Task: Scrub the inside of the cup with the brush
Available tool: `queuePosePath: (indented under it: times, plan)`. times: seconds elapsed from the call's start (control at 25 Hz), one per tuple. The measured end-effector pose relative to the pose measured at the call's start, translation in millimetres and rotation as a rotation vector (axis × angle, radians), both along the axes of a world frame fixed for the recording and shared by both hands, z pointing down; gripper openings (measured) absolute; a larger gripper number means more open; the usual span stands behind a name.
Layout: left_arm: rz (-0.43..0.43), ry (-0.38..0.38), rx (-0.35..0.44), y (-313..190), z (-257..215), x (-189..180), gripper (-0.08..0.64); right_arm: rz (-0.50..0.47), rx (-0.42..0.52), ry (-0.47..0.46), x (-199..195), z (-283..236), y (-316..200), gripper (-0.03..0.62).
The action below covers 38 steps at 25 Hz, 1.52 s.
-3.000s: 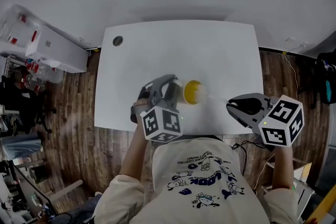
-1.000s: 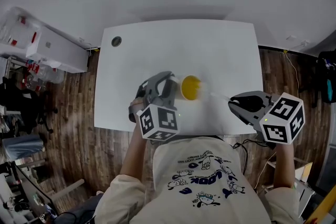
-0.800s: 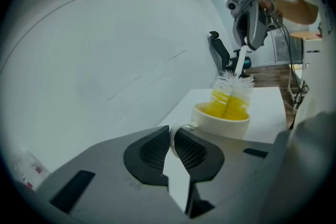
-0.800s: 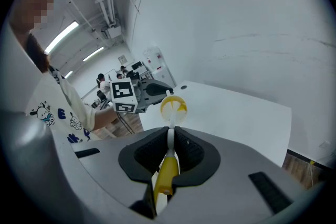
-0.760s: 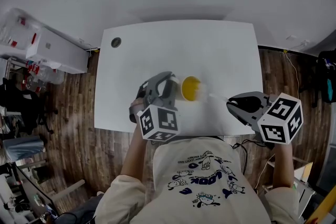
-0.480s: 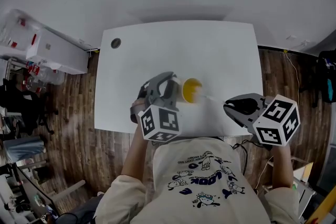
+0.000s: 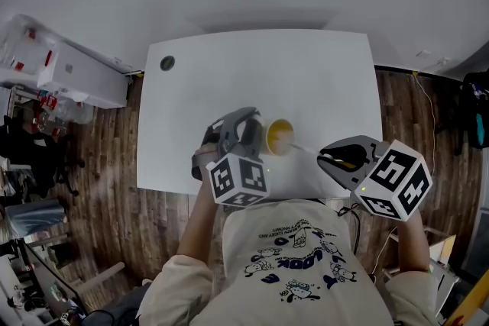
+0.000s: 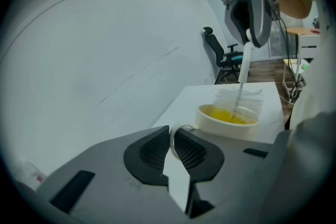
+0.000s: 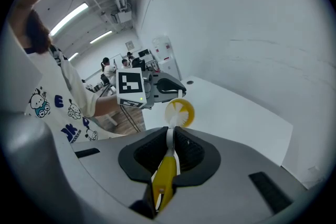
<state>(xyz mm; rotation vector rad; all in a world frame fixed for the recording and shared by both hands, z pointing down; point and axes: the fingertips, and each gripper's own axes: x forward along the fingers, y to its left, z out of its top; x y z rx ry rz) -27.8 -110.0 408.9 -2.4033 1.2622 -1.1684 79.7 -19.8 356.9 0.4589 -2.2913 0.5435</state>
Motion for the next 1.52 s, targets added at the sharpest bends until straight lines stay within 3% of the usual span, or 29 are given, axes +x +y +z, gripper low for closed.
queuePosePath:
  times: [0.36,0.68,0.84,1.2,1.36,1.52]
  plan:
    - [0.091,-0.041,0.003,11,3,9,0.035,-0.034,0.026,0.045,0,-3,-3,0.048]
    - [0.142,-0.034,0.005,16,2,12,0.035,0.058,-0.055,-0.03,18,7,-15,0.048]
    - [0.133,-0.02,0.002,16,-1,8,0.035,0.098,-0.09,-0.069,20,9,-17,0.048]
    - [0.057,0.088,-0.032,11,-3,-3,0.035,0.144,-0.12,-0.115,23,16,-12,0.048]
    - [0.029,0.095,-0.035,7,-2,-9,0.035,0.121,-0.119,-0.117,17,12,-9,0.048]
    - [0.024,0.043,-0.018,3,-1,-10,0.035,0.087,-0.115,-0.118,12,5,-7,0.048]
